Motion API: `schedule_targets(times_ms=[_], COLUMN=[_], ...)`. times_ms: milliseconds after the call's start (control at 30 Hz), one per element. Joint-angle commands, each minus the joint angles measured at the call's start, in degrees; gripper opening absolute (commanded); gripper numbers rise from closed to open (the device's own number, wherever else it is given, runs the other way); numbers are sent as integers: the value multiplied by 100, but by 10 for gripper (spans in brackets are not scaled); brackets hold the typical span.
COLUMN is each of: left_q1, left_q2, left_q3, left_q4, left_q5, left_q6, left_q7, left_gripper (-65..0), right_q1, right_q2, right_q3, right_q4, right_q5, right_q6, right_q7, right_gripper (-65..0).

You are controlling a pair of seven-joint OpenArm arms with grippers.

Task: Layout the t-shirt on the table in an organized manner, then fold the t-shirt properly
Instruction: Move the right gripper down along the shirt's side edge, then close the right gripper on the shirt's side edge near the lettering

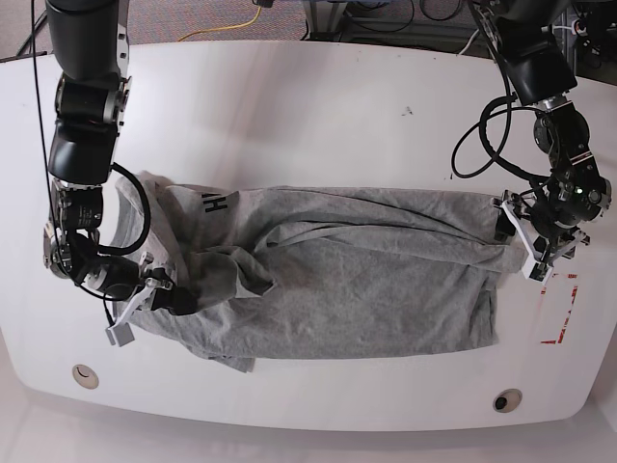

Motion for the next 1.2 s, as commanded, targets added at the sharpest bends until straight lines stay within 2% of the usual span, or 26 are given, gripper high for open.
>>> schedule_targets(times_ms=[0, 67, 133, 167, 233, 267, 300, 333, 933, 1167], left_q1=[-121, -121, -121, -121, -121, -121, -121, -121, -121, -121], left_q2=[-78, -78, -78, -78, -78, -78, -78, -78, -78, -78], left_q3=[-12, -12, -12, -12, -3, -3, -3, -3, 6, 6], left_q4=[115, 115, 106, 106, 106, 106, 106, 106, 106, 106], left_q5=[-60, -60, -60, -60, -60, -60, -60, -60, -60, -60], left_q6=[-3, -3, -3, -3, -3, -3, -3, -3, -3, -3], left_q7=[-83, -83, -83, -83, -83, -83, -83, -83, -83, -83], left_gripper=[-240, -240, -240, -240, -240, -240, -240, -240, -240, -240], right_q1=[235, 287, 314, 322, 366, 366, 349, 314, -1067, -1726], right_q2=[199, 296, 375, 410, 445, 454, 463, 471, 1359, 1658], right_q3=[-109, -267, -399, -443, -470, -478, -478, -470, -461, -487], right_q4=[-65, -197, -355, -443, -514, -487, -426, -355, 1649, 1904], right_q5=[148, 148, 148, 148, 148, 148, 148, 148, 148, -2], right_q6=[56, 56, 56, 56, 56, 56, 56, 56, 56, 56], right_q7=[308, 475, 598, 642, 650, 650, 650, 650, 457, 861], right_gripper=[-642, -621, -539, -476, -273, -195, -75, -2, 0, 0])
